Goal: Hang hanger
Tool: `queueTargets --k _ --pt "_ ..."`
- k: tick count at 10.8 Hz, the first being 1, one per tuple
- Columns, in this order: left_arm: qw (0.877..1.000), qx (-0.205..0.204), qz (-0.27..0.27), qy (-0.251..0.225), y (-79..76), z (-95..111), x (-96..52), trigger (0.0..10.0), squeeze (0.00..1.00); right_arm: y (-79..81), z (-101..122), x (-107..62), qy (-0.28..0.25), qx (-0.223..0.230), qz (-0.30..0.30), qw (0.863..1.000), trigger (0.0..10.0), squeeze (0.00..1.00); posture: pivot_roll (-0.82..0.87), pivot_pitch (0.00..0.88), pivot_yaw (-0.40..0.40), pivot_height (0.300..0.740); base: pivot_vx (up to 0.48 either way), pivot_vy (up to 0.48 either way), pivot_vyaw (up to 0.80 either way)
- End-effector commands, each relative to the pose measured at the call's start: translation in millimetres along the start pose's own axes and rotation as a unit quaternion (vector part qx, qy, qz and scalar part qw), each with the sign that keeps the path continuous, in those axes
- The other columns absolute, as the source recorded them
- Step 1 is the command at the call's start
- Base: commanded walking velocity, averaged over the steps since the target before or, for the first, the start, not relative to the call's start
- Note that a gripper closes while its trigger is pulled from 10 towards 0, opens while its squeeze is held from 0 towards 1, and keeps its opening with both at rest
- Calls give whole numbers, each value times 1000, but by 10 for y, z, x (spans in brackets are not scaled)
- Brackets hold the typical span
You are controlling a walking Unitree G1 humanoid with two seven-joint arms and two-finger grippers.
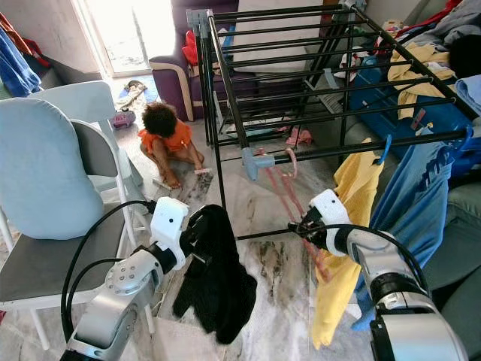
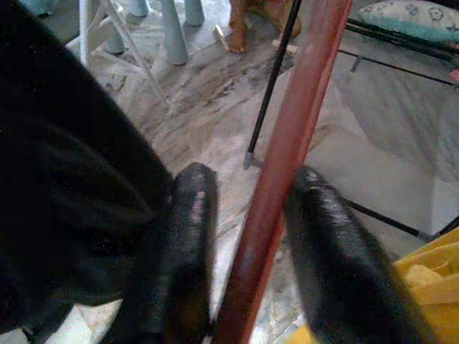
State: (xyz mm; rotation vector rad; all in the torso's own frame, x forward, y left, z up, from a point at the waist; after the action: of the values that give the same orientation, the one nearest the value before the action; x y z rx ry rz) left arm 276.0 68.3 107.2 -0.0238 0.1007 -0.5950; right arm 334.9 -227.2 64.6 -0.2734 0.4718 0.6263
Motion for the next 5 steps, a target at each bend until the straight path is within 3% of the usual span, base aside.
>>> queueTargets --k 1,2,5 --pt "1000 8 -3 -10 -2 65 32 10000 0 7 -39 -10 10 1 4 1000 1490 0 -68 0 21 740 0 0 0" --pt "1000 8 -3 -9 -5 63 33 10000 0 15 -60 -9 13 4 2 1000 1137 0 -69 0 22 740 0 0 0" --pt "1000 8 -6 -9 -19 57 45 10000 0 -3 -100 -33 17 3 -9 1000 1765 0 -75 0 23 740 0 0 0"
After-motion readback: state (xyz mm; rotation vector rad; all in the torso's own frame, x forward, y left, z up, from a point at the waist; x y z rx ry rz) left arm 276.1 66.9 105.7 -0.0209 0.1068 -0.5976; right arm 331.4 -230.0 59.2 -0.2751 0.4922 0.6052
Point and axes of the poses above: a point about 5 cm out from each wrist's last joint towards the gripper, its own x axis pointing out of the wrist towards the gripper, its own z axis along the axis of the wrist's last joint, y = z × x, the point moved 1 cm from there along x, pointing out of the wrist towards the gripper, and after that the axes turned 2 degrees about -x, right-handed, at the moved point
